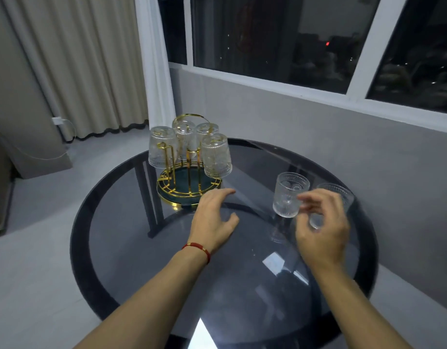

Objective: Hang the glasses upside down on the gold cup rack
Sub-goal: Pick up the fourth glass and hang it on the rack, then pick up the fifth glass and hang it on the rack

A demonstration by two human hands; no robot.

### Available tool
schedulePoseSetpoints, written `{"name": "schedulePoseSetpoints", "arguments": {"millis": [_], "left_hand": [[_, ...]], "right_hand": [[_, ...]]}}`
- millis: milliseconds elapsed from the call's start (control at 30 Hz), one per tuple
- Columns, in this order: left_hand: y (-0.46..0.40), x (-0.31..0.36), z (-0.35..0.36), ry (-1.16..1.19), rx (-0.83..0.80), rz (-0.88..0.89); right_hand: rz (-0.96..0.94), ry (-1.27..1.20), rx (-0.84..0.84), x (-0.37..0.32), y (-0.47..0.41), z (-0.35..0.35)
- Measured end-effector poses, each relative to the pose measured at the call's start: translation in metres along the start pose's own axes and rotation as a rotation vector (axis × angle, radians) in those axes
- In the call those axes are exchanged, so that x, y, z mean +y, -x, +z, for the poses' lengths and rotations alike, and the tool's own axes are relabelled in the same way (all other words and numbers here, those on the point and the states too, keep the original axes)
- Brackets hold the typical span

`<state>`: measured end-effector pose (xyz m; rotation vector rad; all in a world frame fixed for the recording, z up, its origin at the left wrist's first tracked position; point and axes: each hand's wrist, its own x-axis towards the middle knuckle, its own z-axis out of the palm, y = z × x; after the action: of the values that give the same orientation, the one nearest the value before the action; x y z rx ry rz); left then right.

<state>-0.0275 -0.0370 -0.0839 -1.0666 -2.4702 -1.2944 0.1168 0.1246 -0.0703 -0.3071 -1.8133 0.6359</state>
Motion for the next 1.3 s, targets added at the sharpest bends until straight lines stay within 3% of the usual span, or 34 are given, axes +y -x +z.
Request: {"name": "schedulePoseSetpoints", "arguments": {"millis": [100,167,367,467,733,900,1067,1167,1300], "left_hand": [[0.005,0.016,-0.006,0.108,-0.05,-0.053],[0.008,0.023,-0.008,0.093,-0.101,-0.025],[0.009,0.041,-0.003,0.239,-0.181,-0.108],[0.01,0.046,0.005,0.251,-0.193,-0.113],[0.008,0.048,0.004,0.426,-0.217,-0.235],[0.009,0.054,0.001,0.442,-0.24,-0.161],[0.013,0.065,0.001,0.643,-0.375,-0.109],[0.015,0.062,-0.001,0.557,-0.219,-0.123],[0.008,0.05,-0.015,0.688,-0.058,-0.213]], "right_hand": [[0.247,0.046,0.236,0.026,-0.004,-0.027],[0.407,0.115,0.234,0.047,-0.005,-0.039],[0.733,0.114,-0.296,0.094,-0.007,-0.041],[0.737,0.189,-0.372,0.103,-0.012,-0.035],[0.641,0.178,-0.204,0.092,-0.01,-0.043],[0.46,-0.003,-0.104,0.053,-0.015,-0.065],[0.337,-0.192,-0.385,0.005,0.004,-0.043],[0.333,-0.199,-0.516,-0.011,0.013,-0.019],[0.576,-0.43,-0.558,-0.019,0.015,0.001]]}}
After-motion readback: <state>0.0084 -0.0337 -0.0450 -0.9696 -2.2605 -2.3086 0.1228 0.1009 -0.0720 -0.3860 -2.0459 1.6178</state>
